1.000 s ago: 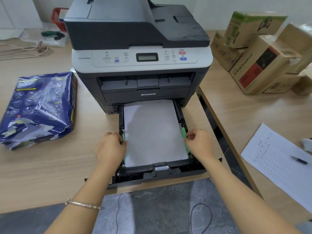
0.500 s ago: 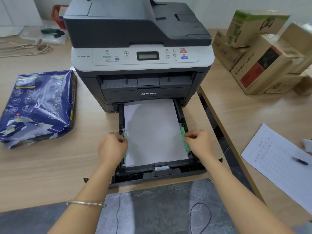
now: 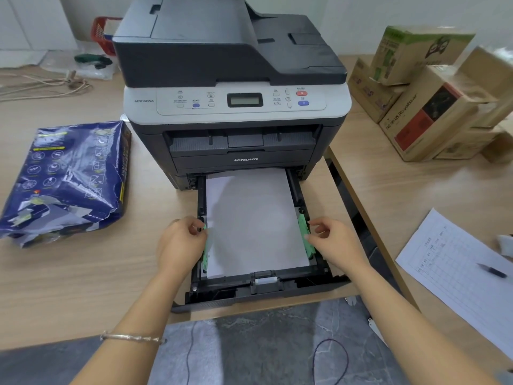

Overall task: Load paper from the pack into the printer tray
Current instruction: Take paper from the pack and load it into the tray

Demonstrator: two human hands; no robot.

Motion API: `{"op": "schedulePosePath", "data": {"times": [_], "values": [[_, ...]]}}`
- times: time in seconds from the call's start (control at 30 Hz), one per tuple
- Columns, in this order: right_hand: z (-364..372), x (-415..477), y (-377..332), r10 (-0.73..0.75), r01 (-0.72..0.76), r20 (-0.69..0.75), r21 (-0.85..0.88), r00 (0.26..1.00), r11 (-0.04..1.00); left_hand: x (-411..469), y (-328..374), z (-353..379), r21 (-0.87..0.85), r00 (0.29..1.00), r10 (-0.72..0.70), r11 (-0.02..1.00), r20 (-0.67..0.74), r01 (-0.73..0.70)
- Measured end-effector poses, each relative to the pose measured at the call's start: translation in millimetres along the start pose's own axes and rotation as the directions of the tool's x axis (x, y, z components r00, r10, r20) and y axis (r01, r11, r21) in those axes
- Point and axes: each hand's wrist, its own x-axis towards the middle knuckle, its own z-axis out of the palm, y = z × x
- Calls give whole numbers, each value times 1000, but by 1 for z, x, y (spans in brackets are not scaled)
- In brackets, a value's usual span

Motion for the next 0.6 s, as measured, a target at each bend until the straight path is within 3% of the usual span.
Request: {"op": "schedulePosePath", "data": {"times": [0.1,0.2,0.3,0.4,0.53,0.6], "values": [[-3,-10,-5,-90,88,55,43,994,995,-5,9,-6,-40,995,102,994,5,-102],[-5,-22,-5,-165,155,128,86,978,984,-15,12,-15,-151,913,275,959,301,-239],[-13,-26,1,-149,152,267,9,952,988,-28,5,-25,-79,776,293,950,559,-302],[-31,-31,9,-98,135,314,-100,944,986,-36,-9,-37,-3,792,218,965,571,-263],[-53,-48,19,-79,101,272,-65,959,993,-49,-19,-50,-61,745,175,982,644,-177],[-48,-60,18,-108,130,279,-60,954,990,-59,-20,-50,-67,754,201,977,626,-205]]}}
